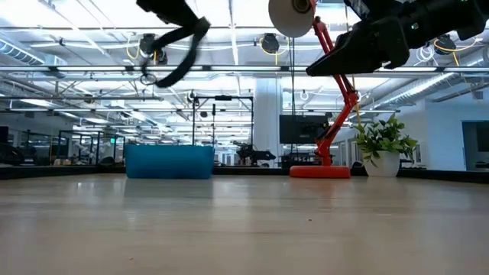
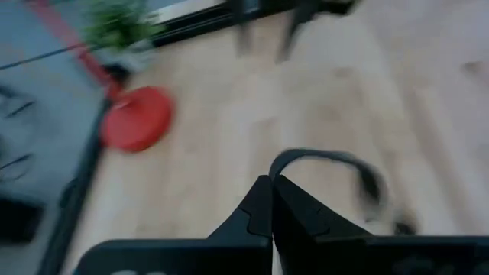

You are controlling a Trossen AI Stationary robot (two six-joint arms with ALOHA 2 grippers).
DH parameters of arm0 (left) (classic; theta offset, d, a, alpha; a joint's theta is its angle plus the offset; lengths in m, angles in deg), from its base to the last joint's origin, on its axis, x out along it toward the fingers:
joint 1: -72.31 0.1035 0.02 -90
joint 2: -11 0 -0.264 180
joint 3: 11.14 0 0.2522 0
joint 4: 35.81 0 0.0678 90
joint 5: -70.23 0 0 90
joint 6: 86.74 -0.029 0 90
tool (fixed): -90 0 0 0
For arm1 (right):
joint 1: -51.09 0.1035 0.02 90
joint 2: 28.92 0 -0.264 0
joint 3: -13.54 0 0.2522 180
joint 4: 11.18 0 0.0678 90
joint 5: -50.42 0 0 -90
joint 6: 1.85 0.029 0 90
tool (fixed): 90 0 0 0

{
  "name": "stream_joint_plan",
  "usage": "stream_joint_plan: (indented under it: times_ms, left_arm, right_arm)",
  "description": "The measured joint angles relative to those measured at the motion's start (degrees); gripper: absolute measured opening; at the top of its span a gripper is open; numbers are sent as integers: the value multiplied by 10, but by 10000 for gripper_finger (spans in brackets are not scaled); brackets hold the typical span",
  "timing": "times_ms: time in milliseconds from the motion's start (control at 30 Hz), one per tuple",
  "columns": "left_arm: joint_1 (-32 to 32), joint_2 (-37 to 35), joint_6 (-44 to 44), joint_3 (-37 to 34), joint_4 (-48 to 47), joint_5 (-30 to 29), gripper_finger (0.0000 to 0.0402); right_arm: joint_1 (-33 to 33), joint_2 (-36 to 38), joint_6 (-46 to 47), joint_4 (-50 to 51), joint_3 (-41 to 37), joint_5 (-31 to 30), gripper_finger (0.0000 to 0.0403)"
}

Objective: Pick and place rubber bands into bin
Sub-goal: Put the black rubber band into the blue container

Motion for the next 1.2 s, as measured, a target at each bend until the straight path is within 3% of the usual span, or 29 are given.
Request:
stream_joint_plan:
  times_ms: [133,300,667,933,1200]
  left_arm:
    - [44,-39,-3,0,-35,-33,7]
    - [117,-48,-25,0,-52,-31,5]
    - [278,-44,-79,-1,-51,13,4]
    - [361,18,-90,-1,-49,47,4]
    - [399,122,-99,-1,-63,44,5]
  right_arm:
    - [-4,0,30,-9,0,3,173]
    - [-7,20,32,18,0,3,173]
    - [-10,83,35,78,0,2,172]
    - [-17,92,39,92,0,1,173]
    - [-19,92,48,108,0,2,175]
